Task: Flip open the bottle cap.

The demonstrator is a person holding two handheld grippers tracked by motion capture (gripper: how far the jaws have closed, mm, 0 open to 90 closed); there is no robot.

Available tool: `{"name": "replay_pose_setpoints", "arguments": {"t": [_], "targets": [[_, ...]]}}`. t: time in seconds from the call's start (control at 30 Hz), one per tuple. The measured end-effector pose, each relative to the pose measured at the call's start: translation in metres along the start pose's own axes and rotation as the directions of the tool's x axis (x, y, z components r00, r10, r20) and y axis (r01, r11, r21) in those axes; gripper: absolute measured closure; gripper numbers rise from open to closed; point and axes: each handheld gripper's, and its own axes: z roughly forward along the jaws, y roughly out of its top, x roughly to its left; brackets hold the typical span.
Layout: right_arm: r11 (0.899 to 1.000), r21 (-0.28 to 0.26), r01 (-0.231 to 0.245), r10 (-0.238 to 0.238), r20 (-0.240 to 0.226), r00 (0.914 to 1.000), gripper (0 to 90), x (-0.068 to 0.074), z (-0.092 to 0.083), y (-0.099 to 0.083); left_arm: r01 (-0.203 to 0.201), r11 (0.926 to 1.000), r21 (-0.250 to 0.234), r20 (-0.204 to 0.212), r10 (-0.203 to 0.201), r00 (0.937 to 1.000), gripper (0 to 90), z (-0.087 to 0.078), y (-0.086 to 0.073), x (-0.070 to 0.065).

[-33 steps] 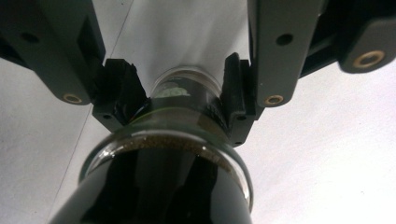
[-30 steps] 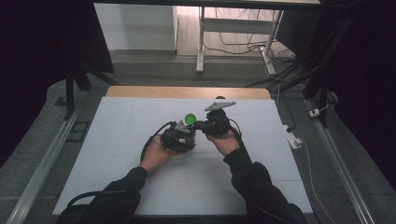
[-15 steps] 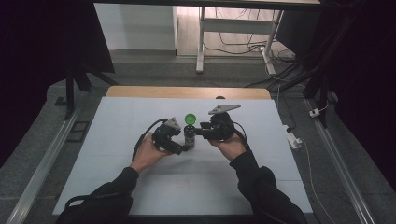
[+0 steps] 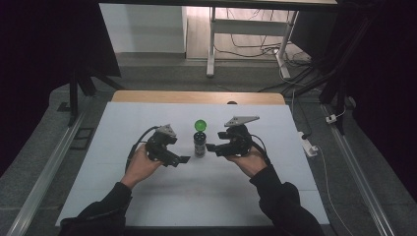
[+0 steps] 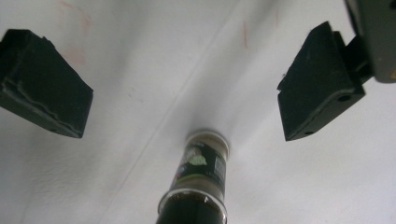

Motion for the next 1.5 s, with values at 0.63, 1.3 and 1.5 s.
{"name": "replay_pose_setpoints", "arguments": {"t": [0.63, 1.3, 1.5], "targets": [[0.999, 0.03, 0.017, -0.017, 0.02, 0.9997, 1.8, 0.008, -0.034, -0.034, 0.1, 0.9886, -0.113, -0.018, -0.103, 0.9945, 0.0, -0.07, -0.058, -0.02], [0.994, -0.027, -0.102, 0.105, 0.133, 0.9855, 0.0, -0.009, -0.103, -0.103, 0.181, 0.9624, -0.202, -0.136, -0.211, 0.9679, 0.0, -0.131, -0.13, -0.037], [0.991, -0.029, -0.134, 0.137, 0.179, 0.9742, 0.0, -0.01, -0.116, -0.122, 0.204, 0.9587, -0.198, -0.171, -0.239, 0.9559, 0.0, -0.139, -0.148, -0.043]]}}
